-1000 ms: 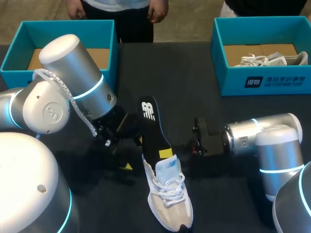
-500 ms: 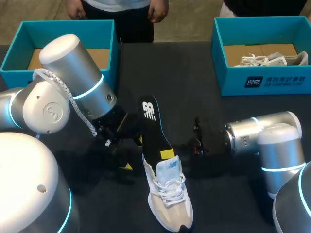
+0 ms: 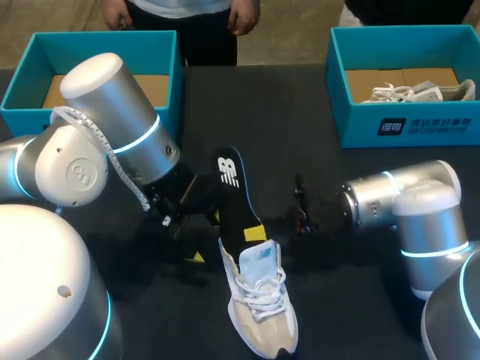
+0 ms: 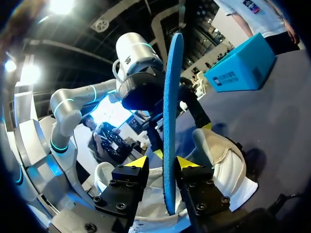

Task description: Take the shoe out of the shoebox, open the shoe tongue, remove and reinsert the insole, then place the shoe into the shoebox

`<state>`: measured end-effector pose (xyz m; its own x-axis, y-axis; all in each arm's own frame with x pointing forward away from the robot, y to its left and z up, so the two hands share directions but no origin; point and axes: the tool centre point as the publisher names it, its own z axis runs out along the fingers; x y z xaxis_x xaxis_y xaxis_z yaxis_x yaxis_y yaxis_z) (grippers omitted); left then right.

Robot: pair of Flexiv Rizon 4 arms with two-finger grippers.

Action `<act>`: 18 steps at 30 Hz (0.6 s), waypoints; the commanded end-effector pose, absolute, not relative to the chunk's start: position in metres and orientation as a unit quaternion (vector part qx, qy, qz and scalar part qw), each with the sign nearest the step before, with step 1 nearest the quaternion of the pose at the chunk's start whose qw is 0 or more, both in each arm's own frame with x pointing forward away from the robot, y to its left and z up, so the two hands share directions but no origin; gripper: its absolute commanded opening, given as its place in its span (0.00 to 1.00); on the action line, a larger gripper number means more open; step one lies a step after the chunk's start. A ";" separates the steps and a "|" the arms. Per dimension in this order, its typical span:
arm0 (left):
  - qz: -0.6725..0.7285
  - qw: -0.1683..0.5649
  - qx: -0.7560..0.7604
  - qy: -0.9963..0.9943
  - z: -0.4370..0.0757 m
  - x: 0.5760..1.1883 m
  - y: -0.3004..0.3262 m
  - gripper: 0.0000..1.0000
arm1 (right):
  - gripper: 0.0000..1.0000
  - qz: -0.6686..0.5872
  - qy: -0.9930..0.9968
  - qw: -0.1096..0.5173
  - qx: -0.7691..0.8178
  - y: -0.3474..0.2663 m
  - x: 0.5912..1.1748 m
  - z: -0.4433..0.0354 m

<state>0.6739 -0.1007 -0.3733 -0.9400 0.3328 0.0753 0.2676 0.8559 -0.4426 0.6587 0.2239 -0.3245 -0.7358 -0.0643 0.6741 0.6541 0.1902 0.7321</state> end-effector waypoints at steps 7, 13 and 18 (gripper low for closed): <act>0.216 0.073 -0.156 -0.961 -0.373 0.673 -0.101 1.00 | 0.35 -0.598 -0.715 0.301 -0.199 0.227 0.666 -0.320; 0.216 0.073 -0.156 -0.961 -0.373 0.673 -0.101 1.00 | 0.31 -0.598 -0.715 0.302 -0.199 0.230 0.671 -0.318; 0.216 0.073 -0.156 -0.961 -0.373 0.673 -0.101 1.00 | 0.12 -0.594 -0.717 0.307 -0.198 0.232 0.675 -0.318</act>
